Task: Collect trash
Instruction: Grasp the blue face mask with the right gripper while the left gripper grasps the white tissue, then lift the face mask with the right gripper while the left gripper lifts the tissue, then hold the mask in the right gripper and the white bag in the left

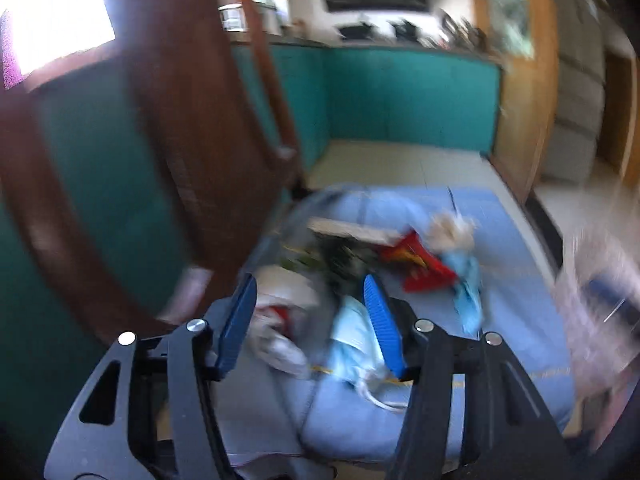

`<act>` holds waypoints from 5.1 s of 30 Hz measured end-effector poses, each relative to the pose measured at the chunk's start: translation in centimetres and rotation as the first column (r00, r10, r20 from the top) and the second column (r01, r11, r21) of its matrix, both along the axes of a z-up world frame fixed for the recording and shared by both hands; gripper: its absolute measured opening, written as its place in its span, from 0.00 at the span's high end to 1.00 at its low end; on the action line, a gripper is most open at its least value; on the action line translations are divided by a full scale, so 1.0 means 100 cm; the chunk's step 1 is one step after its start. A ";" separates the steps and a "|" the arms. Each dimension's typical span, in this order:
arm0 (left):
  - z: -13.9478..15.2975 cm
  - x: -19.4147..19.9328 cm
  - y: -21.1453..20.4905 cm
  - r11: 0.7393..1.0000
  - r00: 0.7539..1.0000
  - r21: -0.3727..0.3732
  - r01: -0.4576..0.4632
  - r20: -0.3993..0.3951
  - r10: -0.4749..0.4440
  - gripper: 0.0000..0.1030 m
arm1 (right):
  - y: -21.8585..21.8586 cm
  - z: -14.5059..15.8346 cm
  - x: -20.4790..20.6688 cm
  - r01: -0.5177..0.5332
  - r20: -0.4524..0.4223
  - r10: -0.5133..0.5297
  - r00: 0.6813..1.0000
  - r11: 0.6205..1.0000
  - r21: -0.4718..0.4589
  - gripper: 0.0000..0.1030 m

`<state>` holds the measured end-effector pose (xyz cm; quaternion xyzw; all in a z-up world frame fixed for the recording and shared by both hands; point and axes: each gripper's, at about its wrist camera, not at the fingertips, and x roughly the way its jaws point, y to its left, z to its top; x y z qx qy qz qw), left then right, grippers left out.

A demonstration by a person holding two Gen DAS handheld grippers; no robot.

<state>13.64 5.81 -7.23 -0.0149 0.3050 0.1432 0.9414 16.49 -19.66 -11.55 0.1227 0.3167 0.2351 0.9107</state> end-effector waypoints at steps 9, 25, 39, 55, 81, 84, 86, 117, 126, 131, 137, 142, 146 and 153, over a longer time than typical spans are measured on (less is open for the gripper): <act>0.009 -0.013 0.024 0.999 0.999 -0.051 -0.004 0.031 0.006 0.38 | 0.157 -0.054 0.037 -0.296 -0.225 0.309 0.924 0.951 0.092 0.23; -0.086 0.058 0.025 1.000 0.965 0.006 -0.009 -0.261 0.010 0.39 | 0.047 -0.027 0.021 -0.079 -0.161 0.076 0.984 0.997 -0.009 0.66; -0.105 0.047 0.037 0.971 0.966 -0.235 0.048 -0.236 -0.105 0.95 | 0.032 -0.023 0.013 -0.064 -0.129 0.060 0.990 0.998 -0.028 0.66; -0.083 0.038 -0.015 0.962 0.952 -0.160 0.219 -0.180 -0.247 0.41 | 0.029 -0.027 0.014 -0.035 -0.143 0.026 0.989 0.998 -0.061 0.66; -0.063 -0.006 0.009 0.984 0.990 -0.152 0.091 -0.089 -0.105 0.80 | 0.039 -0.023 0.006 -0.041 -0.097 0.029 0.995 0.992 -0.118 0.66; -0.050 -0.013 -0.001 0.986 0.990 -0.120 0.119 -0.060 -0.127 0.80 | 0.043 -0.022 0.002 -0.034 -0.068 0.024 0.997 0.987 -0.158 0.66; -0.045 -0.018 -0.008 0.984 0.988 -0.111 0.142 -0.052 -0.148 0.80 | 0.045 -0.021 0.000 -0.027 -0.051 0.018 0.999 0.983 -0.184 0.66; -0.048 -0.023 -0.037 0.974 0.975 -0.081 0.211 -0.056 -0.216 0.80 | 0.040 -0.013 -0.007 0.042 0.021 -0.038 0.999 0.972 -0.229 0.66; -0.048 -0.023 -0.037 0.974 0.975 -0.081 0.212 -0.055 -0.217 0.80 | 0.040 -0.013 -0.008 0.040 0.022 -0.036 0.999 0.972 -0.231 0.66; -0.048 -0.023 -0.038 0.974 0.974 -0.081 0.214 -0.058 -0.218 0.80 | 0.040 -0.013 -0.008 0.040 0.022 -0.036 0.999 0.972 -0.231 0.66; -0.047 -0.024 -0.040 0.974 0.974 -0.080 0.214 -0.057 -0.219 0.80 | 0.040 -0.012 -0.009 0.039 0.023 -0.035 0.999 0.972 -0.232 0.66; -0.047 -0.024 -0.040 0.974 0.974 -0.078 0.215 -0.056 -0.219 0.80 | 0.039 -0.012 -0.009 0.039 0.024 -0.035 0.999 0.972 -0.231 0.66; -0.044 -0.026 -0.043 0.973 0.974 -0.078 0.216 -0.049 -0.220 0.80 | 0.039 -0.012 -0.009 0.041 0.025 -0.036 0.999 0.973 -0.229 0.66; -0.033 -0.029 -0.042 0.966 0.972 -0.115 0.230 -0.020 -0.233 0.80 | 0.025 0.001 -0.013 0.069 0.054 -0.060 0.997 0.981 -0.181 0.66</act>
